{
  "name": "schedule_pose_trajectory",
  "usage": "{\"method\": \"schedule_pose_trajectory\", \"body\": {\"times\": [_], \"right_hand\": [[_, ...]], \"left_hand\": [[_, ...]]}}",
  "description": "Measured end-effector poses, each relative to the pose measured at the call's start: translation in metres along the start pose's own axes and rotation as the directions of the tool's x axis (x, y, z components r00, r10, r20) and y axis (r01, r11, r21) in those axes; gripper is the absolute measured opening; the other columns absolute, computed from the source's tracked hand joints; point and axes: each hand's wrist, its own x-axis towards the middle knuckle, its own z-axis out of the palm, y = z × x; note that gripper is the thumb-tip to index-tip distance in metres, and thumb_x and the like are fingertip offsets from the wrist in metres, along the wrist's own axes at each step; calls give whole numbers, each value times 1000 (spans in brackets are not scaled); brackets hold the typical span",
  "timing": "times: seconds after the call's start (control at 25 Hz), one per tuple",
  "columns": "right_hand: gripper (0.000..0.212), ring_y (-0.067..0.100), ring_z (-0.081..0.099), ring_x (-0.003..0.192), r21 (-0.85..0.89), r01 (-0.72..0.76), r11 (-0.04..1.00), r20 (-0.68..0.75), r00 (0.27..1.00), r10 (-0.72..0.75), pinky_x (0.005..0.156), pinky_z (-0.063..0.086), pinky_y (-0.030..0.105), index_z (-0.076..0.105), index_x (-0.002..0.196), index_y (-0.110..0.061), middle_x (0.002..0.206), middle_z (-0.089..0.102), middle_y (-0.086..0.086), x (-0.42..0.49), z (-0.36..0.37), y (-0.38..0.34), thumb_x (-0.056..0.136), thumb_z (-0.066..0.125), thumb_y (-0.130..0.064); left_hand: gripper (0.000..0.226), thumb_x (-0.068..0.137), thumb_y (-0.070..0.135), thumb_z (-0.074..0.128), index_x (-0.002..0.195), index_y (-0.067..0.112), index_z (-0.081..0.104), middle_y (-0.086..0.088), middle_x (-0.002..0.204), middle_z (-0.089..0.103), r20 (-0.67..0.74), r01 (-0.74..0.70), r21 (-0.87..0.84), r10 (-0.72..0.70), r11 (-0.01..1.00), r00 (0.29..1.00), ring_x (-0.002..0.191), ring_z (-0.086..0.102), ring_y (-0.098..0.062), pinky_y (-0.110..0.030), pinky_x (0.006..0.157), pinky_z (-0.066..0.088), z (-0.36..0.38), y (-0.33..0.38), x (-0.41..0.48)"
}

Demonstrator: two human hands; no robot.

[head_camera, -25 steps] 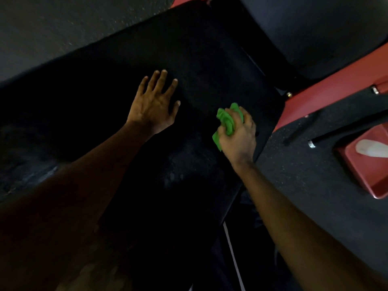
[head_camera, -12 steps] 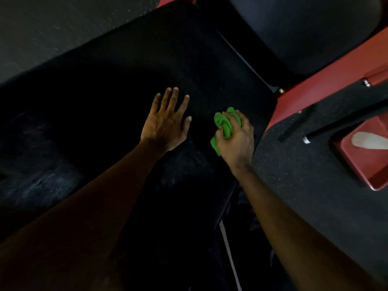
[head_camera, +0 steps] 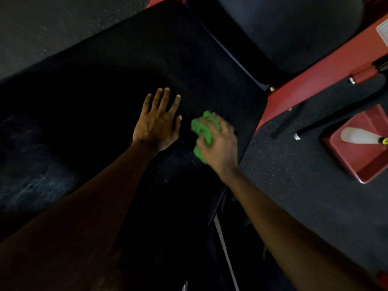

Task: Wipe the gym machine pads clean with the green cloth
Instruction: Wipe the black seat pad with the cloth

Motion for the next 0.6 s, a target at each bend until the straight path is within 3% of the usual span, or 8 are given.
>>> {"method": "schedule_pose_trajectory", "body": {"times": [0.08, 0.16, 0.36, 0.44, 0.6], "right_hand": [[54, 29, 47, 129, 27, -191, 981, -44, 980, 192, 101, 47, 51, 56, 138, -33, 150, 45, 0, 38, 0, 10, 85, 60, -35], [54, 29, 42, 134, 83, -277, 957, -44, 959, 281, 105, 44, 50, 54, 140, -33, 153, 40, 0, 34, 2, 5, 86, 62, -33], [56, 30, 43, 134, 94, -114, 989, 4, 993, 114, 105, 44, 46, 54, 139, -34, 153, 41, 1, -80, -1, -10, 83, 55, -39], [56, 29, 47, 130, 62, -64, 996, 2, 998, 64, 102, 46, 43, 54, 139, -35, 151, 44, 2, -71, -5, 12, 83, 53, -42], [60, 35, 53, 121, 2, -251, 968, -120, 961, 249, 98, 49, 44, 55, 140, -27, 144, 49, 9, 26, -5, 64, 83, 52, -41]], "left_hand": [[63, 104, 45, 24, 160, 20, 10, -15, 166, 7, 1, -2, 20, 2, 1000, 1000, 154, 3, -30, -48, 124, 3, 1, 0, 0], [63, 104, 46, 22, 160, 20, 9, -14, 167, 6, 3, 3, 24, -3, 1000, 1000, 154, 2, -30, -48, 125, 3, 2, 0, 0], [64, 103, 46, 24, 160, 20, 10, -14, 166, 7, 11, 9, 11, -9, 1000, 1000, 154, 3, -30, -48, 124, 3, 0, 1, 0], [64, 104, 46, 21, 160, 20, 7, -14, 167, 5, 14, 6, 26, -6, 1000, 1000, 154, 1, -29, -48, 125, 2, 0, 2, 0], [64, 104, 48, 18, 160, 20, 5, -14, 167, 3, 14, 1, 42, -2, 999, 1000, 154, 0, -29, -48, 125, 1, 2, -2, 0]]}}
